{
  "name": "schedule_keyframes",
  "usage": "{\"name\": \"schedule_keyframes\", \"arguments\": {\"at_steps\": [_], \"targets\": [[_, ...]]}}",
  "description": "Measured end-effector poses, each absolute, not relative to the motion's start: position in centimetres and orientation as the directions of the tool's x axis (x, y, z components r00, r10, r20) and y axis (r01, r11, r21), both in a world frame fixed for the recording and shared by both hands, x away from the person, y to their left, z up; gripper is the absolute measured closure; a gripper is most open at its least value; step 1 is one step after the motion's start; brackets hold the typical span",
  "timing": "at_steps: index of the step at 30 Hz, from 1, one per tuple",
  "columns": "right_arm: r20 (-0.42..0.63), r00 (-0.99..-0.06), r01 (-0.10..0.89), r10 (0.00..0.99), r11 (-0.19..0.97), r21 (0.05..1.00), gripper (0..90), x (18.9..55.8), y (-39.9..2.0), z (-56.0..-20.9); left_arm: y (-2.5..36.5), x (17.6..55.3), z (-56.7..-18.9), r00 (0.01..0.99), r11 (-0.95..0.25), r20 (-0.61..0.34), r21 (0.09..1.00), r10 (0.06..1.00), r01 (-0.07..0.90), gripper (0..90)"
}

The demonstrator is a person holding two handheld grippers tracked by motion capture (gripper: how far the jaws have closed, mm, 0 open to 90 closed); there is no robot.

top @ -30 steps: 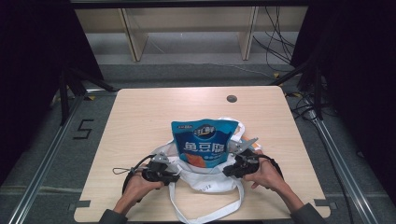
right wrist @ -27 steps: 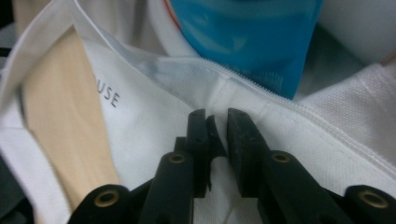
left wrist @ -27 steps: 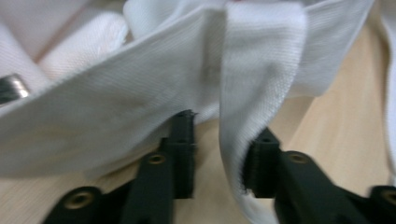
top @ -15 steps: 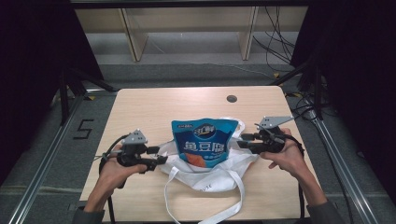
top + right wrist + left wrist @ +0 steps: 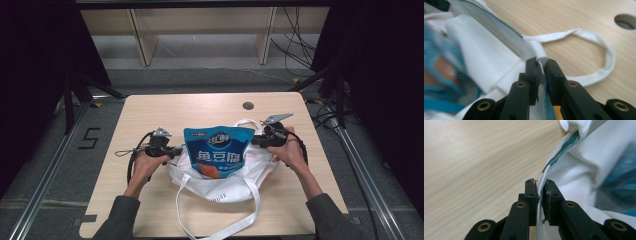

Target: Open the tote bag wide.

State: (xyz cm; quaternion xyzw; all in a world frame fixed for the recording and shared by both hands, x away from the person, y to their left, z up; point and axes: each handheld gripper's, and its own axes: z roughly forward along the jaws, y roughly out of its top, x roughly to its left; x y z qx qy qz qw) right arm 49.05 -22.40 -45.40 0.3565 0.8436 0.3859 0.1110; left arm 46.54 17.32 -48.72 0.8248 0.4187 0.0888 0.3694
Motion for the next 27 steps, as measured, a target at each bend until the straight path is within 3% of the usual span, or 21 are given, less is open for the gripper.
{"name": "schedule_keyframes", "arguments": {"at_steps": [6, 9, 13, 17, 19, 21, 27], "targets": [[0.185, -0.68, 0.6, 0.71, 0.393, 0.697, 82.6, 50.5, -22.8, -47.9, 17.9, 47.3, -50.8, 0.617, -0.32, -0.26, 0.671, 0.743, 0.668, 82.4], [0.186, -0.694, 0.594, 0.696, 0.406, 0.694, 82.3, 50.5, -22.8, -47.7, 17.7, 47.1, -50.3, 0.627, -0.351, -0.214, 0.675, 0.749, 0.649, 80.8], [0.145, -0.687, 0.582, 0.712, 0.42, 0.697, 77.5, 49.9, -22.8, -46.8, 18.3, 46.7, -49.3, 0.599, -0.315, -0.218, 0.687, 0.771, 0.655, 66.7], [0.058, -0.692, 0.533, 0.72, 0.454, 0.714, 62.3, 48.9, -23.2, -45.4, 18.7, 45.6, -47.9, 0.571, -0.242, -0.268, 0.709, 0.776, 0.662, 51.6], [0.06, -0.68, 0.531, 0.731, 0.433, 0.728, 55.8, 48.1, -23.8, -44.3, 19.1, 44.9, -46.9, 0.541, -0.146, -0.339, 0.732, 0.77, 0.666, 43.9], [0.082, -0.694, 0.522, 0.715, 0.422, 0.742, 54.5, 47.4, -24.4, -43.4, 19.5, 44.1, -45.9, 0.542, -0.097, -0.36, 0.761, 0.759, 0.641, 43.5], [0.055, -0.702, 0.519, 0.71, 0.459, 0.721, 53.5, 43.8, -25.7, -41.7, 19.8, 40.9, -44.0, 0.574, -0.143, -0.322, 0.771, 0.753, 0.621, 44.9]]}}
